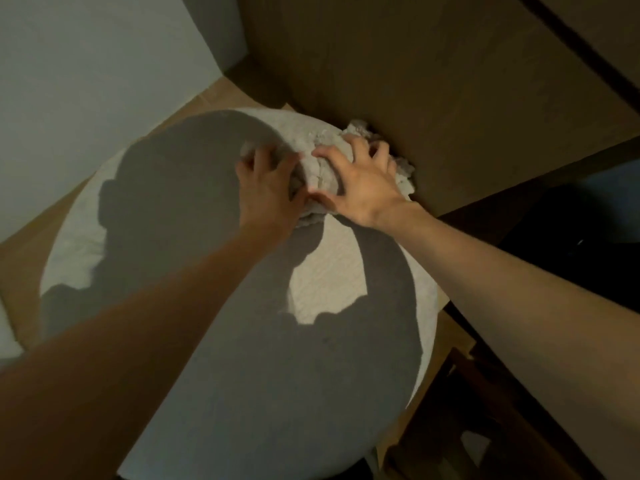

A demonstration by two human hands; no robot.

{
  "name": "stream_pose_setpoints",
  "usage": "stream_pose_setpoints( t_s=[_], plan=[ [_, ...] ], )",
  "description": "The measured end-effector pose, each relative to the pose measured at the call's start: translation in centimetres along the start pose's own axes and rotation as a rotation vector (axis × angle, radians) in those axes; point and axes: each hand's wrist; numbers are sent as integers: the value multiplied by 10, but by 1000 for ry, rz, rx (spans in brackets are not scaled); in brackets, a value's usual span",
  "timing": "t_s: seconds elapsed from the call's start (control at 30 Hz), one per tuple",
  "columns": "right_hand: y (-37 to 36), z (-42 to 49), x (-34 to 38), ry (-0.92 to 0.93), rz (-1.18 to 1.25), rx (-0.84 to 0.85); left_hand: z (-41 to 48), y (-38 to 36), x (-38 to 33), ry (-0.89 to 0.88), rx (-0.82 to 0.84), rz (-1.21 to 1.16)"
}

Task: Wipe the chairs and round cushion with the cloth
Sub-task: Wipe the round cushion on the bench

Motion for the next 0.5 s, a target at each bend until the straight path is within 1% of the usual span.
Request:
stream_pose_setpoints(
  t_s=[0.1, 0.17, 0.23, 0.27, 0.33, 0.43, 0.5],
  plan=[
    [-9, -1, -6, 3, -27, -161, 1, -8, -1, 11, -89, -76],
    [-8, 3, -11, 20, -19, -181, 1, -12, -10, 27, -134, -143],
    [-7, 5, -14, 27, 25, -157, 0, -15, -18, 70, -141, -218],
    [-8, 1, -15, 18, 58, -157, -3, -16, -21, 80, -116, -246],
    [-12, -19, -17, -9, 125, -179, -14, -19, -26, 43, -33, -279],
    [-25, -69, -19, -85, 194, -207, -42, -20, -33, -52, 90, -315],
    [-37, -109, -18, -125, 229, -196, -72, -24, -38, -92, 149, -332]
  ],
)
Point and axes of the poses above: each hand's wrist, its own z-axis towards the middle knuckle, its own y-axis out of the back of the hand, x = y × z, and after that the axes turned 11 degrees about -z, right-handed
